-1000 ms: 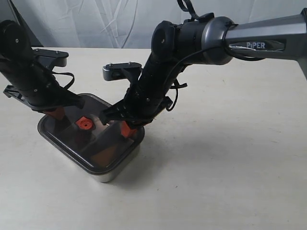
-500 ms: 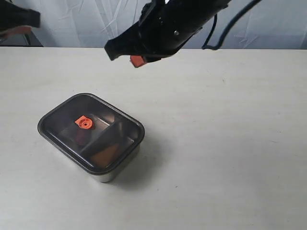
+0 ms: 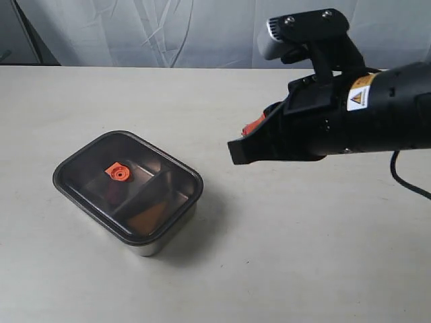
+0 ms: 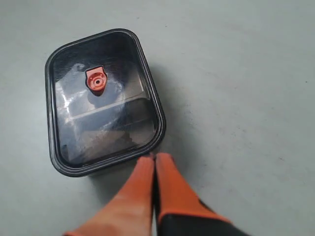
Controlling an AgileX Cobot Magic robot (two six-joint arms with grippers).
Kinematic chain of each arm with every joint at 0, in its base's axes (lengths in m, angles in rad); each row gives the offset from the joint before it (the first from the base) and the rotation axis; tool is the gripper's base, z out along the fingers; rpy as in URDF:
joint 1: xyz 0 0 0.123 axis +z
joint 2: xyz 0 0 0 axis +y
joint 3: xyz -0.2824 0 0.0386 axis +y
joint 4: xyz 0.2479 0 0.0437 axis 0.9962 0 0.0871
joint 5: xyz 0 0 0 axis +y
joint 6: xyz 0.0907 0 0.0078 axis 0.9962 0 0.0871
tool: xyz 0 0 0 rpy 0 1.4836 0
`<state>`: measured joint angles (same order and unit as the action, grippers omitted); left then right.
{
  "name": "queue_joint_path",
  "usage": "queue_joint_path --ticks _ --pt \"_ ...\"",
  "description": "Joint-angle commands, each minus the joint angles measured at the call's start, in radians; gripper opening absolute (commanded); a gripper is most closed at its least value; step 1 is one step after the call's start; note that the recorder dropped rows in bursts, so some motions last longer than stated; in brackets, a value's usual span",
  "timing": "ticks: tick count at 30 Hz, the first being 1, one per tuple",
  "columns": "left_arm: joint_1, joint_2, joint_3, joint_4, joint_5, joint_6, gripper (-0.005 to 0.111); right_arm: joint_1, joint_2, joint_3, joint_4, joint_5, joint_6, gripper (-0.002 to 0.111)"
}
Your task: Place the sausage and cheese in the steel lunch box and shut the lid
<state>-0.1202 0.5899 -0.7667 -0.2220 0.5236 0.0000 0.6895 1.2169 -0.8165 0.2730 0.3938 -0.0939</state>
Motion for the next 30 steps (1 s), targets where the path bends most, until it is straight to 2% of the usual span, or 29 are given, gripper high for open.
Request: queue_joint_path --ticks 1,11,14,18,22,24,26,30 --pt "-0.001 -0.034 0.013 -0.05 0.011 0.0 0.0 -0.001 -0.045 0.024 0.006 -0.032 0.0 -0.001" --pt "-0.001 -0.037 0.013 -0.053 0.029 0.0 0.0 -0.001 -0.047 0.024 0.006 -0.034 0.0 -0.001" --pt "-0.001 -0.037 0.013 -0.053 0.029 0.0 0.0 -0.001 -0.047 0.024 -0.153 -0.046 -0.052 -0.001" --pt "-0.001 -0.037 0.013 -0.054 0.027 0.0 0.0 -0.022 -0.169 0.026 -0.22 -0.026 -0.055 -0.001" --pt "-0.001 -0.037 0.013 -0.054 0.027 0.0 0.0 -0.367 -0.51 0.209 -0.127 -0.205 -0.051 -0.001" --pt "-0.001 -0.037 0.013 -0.054 0.027 0.0 0.0 -0.515 -0.691 0.329 -0.1 -0.209 -0.051 -0.001" --pt "-0.001 -0.037 0.013 -0.054 0.027 0.0 0.0 -0.584 -0.83 0.416 -0.1 -0.175 -0.051 -0.001" --pt "-0.001 -0.037 0.013 -0.044 0.027 0.0 0.0 -0.597 -0.946 0.493 -0.097 -0.044 -0.044 -0.001"
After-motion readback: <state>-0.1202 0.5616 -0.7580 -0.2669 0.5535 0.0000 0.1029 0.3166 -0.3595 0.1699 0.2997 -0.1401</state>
